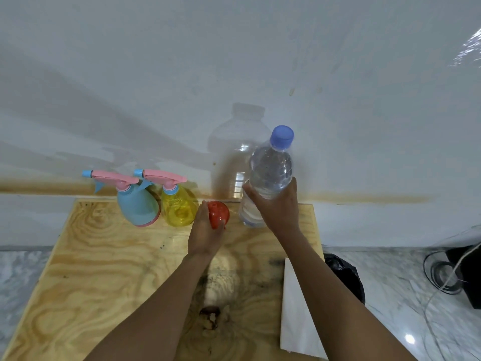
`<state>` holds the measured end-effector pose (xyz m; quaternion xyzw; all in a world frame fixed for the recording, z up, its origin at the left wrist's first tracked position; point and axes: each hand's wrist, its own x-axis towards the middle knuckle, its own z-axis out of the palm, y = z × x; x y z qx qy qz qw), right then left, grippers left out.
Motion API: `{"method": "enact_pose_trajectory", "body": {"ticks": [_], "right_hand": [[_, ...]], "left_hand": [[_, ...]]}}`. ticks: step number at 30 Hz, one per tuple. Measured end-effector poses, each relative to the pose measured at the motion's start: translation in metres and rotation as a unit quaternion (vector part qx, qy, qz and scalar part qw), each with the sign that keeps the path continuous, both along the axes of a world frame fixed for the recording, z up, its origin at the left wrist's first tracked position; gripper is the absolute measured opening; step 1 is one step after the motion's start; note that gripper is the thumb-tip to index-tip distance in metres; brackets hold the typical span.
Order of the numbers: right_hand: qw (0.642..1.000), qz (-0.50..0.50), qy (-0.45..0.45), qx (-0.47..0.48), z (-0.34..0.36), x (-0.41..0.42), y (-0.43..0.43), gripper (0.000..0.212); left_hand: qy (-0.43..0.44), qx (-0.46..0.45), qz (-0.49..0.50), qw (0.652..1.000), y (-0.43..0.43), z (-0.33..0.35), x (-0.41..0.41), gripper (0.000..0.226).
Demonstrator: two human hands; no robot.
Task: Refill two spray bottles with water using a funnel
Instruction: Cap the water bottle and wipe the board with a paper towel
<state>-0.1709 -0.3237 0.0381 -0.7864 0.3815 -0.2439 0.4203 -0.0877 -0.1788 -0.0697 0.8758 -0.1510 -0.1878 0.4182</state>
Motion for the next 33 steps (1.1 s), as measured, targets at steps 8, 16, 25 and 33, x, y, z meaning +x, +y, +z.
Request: {"method": "enact_pose_trajectory", "body": {"ticks": [8,16,25,33], "right_hand": [[0.993,0.034,0.089,-0.075,-0.015,-0.096,0.004,0.06],[0.963,-0.01,0.267,-0.026,-0.07,-0.217,0.033,0.029],[0.927,-0.035,0.373,0.03,-0.101,-0.247,0.04,0.052],[0.951,-0.093,0.294,0.034,-0.107,-0.248,0.03,0.037]], "left_hand": [[-0.016,0.133,-0.045,0.99,0.035,0.018,-0.096,0.058],[-0.01,0.261,-0.22,0.94,0.042,0.005,-0.162,0.068],[-0.044,0.284,-0.218,0.933,0.039,0.003,-0.17,0.064],[-0.038,0.269,-0.212,0.939,0.039,0.003,-0.171,0.067]]}}
